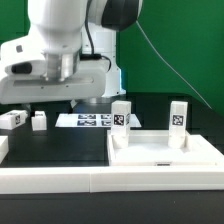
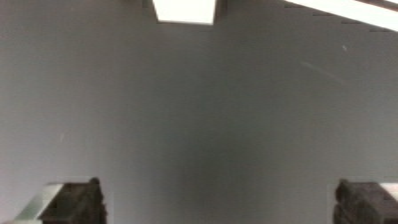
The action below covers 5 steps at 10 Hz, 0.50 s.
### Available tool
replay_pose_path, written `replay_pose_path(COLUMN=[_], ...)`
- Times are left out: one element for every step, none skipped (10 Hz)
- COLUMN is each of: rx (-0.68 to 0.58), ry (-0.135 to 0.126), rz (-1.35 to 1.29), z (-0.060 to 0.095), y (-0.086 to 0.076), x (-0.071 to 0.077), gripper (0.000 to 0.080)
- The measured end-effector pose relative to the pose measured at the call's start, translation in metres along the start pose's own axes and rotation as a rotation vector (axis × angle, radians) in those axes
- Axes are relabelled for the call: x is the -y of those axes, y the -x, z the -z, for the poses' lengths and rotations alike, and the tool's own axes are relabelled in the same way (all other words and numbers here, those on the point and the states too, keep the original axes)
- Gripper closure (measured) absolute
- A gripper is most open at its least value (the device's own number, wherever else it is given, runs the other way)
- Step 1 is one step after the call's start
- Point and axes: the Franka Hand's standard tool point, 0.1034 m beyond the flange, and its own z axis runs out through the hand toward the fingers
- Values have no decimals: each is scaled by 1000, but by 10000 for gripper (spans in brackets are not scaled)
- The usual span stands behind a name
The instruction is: Assemble square table
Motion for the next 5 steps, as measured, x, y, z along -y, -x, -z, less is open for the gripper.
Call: replay_pose_path(rx=[61,114,160,220,288], ry=[-6,-11,-17,-24,-34], rz=[-3,-2,4,7,9], z=[-11,-22,-20,-20,-23], y=[8,14,11,11,10], x=[-1,-1,1,3,5], gripper=[151,151,151,151,151])
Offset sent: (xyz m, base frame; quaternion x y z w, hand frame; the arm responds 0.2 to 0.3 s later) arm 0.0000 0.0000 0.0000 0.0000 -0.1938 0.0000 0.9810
